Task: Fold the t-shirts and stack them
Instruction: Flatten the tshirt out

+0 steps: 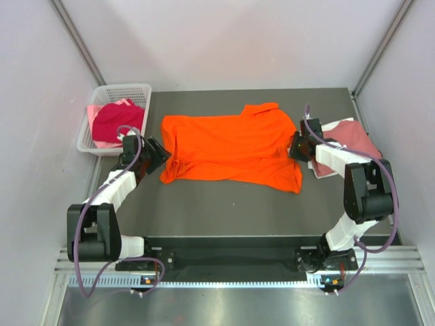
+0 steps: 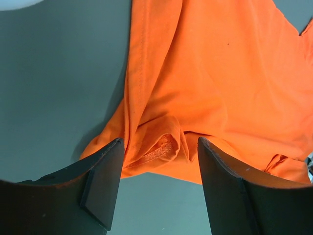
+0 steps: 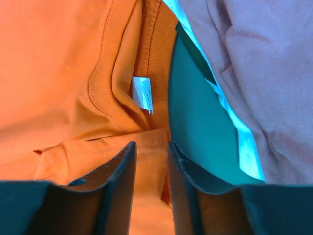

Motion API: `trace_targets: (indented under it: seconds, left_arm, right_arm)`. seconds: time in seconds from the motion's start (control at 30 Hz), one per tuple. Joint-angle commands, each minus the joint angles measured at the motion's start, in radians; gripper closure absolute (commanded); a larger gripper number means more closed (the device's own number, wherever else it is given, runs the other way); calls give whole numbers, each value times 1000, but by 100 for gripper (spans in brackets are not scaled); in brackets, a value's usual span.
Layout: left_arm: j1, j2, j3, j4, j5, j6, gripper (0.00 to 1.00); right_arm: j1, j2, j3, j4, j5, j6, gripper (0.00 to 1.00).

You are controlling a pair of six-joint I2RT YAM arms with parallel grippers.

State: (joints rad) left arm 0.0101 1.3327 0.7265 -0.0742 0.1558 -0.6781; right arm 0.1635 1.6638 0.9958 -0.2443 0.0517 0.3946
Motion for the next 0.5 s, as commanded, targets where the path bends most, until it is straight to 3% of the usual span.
trace_targets:
  seconds: [0.0,0.07,0.13,0.3,0.37,0.47]
  left_arm:
    - [-6,-29,-10,56,-18,5,34]
    - [-6,-24,-9,57,-16,6,34]
    - [-5,-21,-6,51,-16,6,34]
    - [-4,-29,2,28,-27,9,34]
    - [-5,-38,-1,25,-27,9,33]
    - [-7,-49,-6,24,-35,12,33]
  right_arm:
    - [10,19,4,48,-7,12,69]
    - [11,27,3,56,-36,16,84]
    - [11,24,-2,60,-74,33,90]
    - [11,-16,-14,48,-63,41,83]
    - [11,-29,-20,40,-7,33,65]
    - [11,-33,-32,33,33,26,61]
